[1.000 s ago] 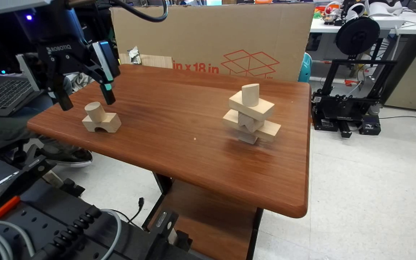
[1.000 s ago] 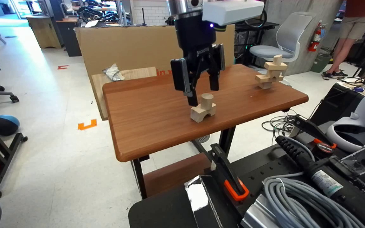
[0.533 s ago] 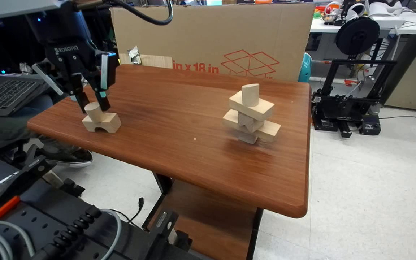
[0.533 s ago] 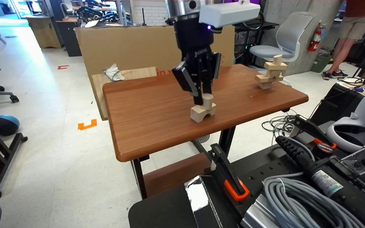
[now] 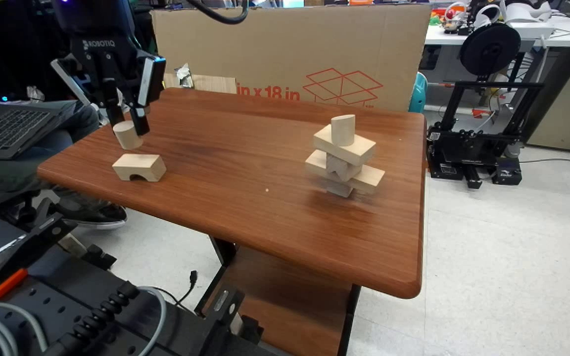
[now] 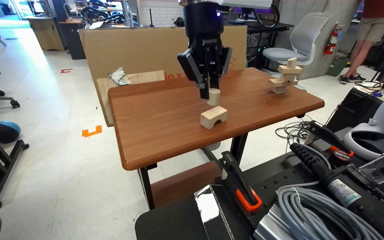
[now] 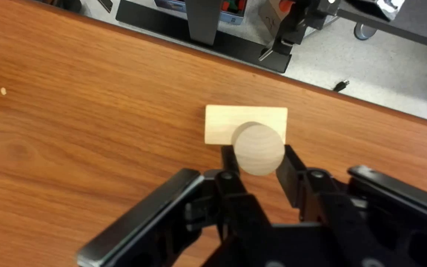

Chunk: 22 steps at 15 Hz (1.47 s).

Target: Pick the cylindrical block and put it on the table

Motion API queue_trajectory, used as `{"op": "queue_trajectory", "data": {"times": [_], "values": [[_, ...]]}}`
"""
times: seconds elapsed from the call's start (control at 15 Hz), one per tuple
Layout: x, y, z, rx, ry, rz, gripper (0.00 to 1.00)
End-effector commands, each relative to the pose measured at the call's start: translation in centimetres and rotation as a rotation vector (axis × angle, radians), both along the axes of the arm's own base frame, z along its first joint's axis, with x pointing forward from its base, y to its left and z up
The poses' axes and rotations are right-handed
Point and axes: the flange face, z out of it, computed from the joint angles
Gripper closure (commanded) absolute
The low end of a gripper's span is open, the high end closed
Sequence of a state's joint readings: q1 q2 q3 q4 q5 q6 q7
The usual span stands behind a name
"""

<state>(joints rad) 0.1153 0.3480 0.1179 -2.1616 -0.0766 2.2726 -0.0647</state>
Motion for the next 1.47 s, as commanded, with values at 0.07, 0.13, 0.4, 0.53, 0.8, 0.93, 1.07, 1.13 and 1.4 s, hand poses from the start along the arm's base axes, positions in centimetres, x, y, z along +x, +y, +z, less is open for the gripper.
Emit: {"op": "queue_trajectory", "data": {"times": [0.07, 0.13, 0.4, 0.53, 0.8, 0.93, 1.07, 1.13, 1.4], "values": [[3.8, -1.4, 2.4, 0.024, -0.057, -0.055, 0.92], [5.0, -1.6, 2.7, 0.021, -0.071, -0.066, 0.92], [8.0, -1.6, 2.3, 0.018, -0.091, -0.098, 0.92], [9.5, -1.3, 1.4, 0.031, -0.098, -0.128, 0.92], [12.4, -1.0, -1.3, 0.021, -0.099, -0.182, 0.92], [13.8, -0.8, -2.3, 0.004, -0.1, -0.209, 0.92], [14.7, -0.7, -3.3, -0.01, -0.09, -0.229, 0.92], [15.0, -0.6, -3.7, -0.017, -0.083, -0.236, 0.92], [15.7, -0.5, -4.9, -0.033, -0.055, -0.256, 0.72]]}}
